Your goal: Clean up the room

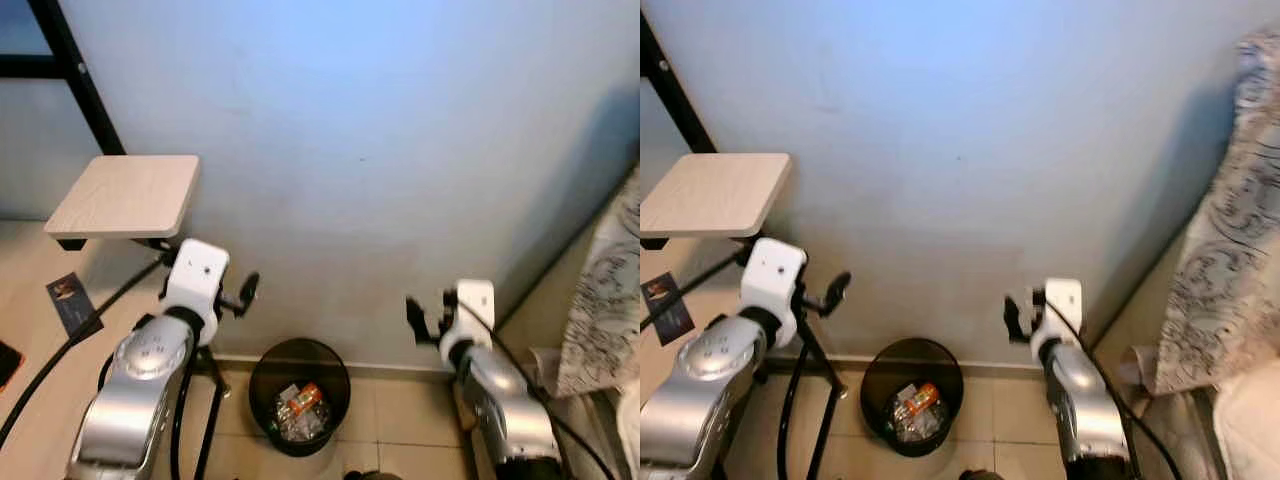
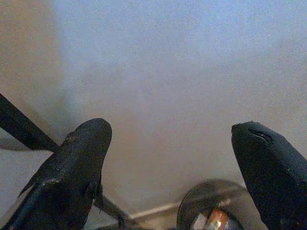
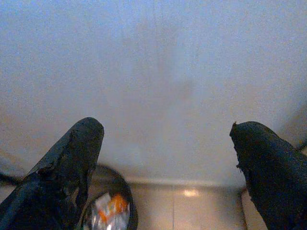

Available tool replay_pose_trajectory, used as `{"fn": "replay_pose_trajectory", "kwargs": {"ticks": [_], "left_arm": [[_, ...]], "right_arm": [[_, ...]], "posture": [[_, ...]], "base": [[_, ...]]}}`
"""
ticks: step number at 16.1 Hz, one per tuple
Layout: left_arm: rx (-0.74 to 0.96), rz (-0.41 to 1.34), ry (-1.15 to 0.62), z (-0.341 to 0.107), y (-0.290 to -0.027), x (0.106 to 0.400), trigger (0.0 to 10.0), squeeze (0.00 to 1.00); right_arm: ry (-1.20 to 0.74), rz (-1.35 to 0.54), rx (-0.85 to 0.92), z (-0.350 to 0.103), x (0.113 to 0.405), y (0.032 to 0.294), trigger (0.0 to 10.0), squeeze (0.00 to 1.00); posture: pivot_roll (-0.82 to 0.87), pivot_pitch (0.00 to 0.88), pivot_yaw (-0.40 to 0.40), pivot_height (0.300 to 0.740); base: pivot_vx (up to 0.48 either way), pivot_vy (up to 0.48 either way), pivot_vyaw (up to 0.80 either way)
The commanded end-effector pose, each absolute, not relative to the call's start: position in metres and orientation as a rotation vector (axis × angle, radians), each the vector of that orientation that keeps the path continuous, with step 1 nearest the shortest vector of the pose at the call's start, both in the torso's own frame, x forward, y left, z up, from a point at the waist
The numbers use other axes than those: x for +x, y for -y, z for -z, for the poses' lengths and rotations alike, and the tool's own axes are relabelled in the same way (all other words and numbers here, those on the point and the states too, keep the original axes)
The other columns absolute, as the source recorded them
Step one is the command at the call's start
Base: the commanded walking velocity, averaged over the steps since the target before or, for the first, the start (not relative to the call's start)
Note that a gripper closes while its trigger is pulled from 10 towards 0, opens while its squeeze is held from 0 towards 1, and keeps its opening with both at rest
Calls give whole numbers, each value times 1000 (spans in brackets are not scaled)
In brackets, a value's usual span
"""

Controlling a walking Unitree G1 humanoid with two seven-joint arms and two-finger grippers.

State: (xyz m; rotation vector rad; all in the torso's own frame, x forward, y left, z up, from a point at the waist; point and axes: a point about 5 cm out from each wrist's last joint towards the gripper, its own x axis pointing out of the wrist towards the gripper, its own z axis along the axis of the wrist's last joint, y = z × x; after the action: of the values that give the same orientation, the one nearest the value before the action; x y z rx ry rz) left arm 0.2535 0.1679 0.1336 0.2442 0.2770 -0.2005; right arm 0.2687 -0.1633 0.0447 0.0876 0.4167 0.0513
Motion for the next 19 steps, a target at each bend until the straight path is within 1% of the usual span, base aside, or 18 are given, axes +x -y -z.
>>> {"fn": "replay_pose_trajectory", "kwargs": {"ticks": [1, 2, 4, 5, 7, 10, 11, 12, 19], "left_arm": [[231, 182, -287, -134, -171, 254, 10000, 0], [247, 208, -305, -131, -169, 253, 10000, 0], [227, 188, -359, -124, -172, 249, 10000, 0], [251, 199, -358, -124, -171, 249, 10000, 0], [226, 181, -352, -126, -172, 250, 10000, 0], [210, 156, -394, -124, -176, 247, 10000, 0], [246, 177, -366, -126, -176, 248, 10000, 0], [228, 186, -352, -128, -174, 249, 10000, 0], [244, 175, -354, -129, -175, 251, 10000, 0]], "right_arm": [[-422, -45, 92, -47, 269, 161, 10000, 1000], [-410, -36, 86, -48, 272, 160, 10000, 1000], [-404, -52, 63, -56, 273, 154, 10000, 1000], [-410, -51, 65, -59, 272, 153, 10000, 1000], [-414, -49, 67, -61, 270, 154, 10000, 1000], [-434, -38, 72, -63, 269, 154, 10000, 1000], [-436, -43, 72, -66, 270, 153, 10000, 1000], [-438, -48, 75, -69, 270, 152, 10000, 1000], [-458, -62, 56, -74, 269, 149, 10000, 1000]], "posture": [[-66, 0, 19, 740], [-65, 0, 14, 740], [-68, 0, 10, 740], [-66, 0, 8, 740], [-58, 0, 5, 740], [-67, 0, 13, 740], [-68, 0, 15, 740], [-64, 0, 8, 740], [-65, 0, 8, 740]], "base": [[0, 0, -781], [0, 0, -775], [0, 0, -778], [0, 0, -775], [0, 0, -772], [0, 0, -775], [0, 0, -775], [0, 0, -775], [0, 0, -773]]}}
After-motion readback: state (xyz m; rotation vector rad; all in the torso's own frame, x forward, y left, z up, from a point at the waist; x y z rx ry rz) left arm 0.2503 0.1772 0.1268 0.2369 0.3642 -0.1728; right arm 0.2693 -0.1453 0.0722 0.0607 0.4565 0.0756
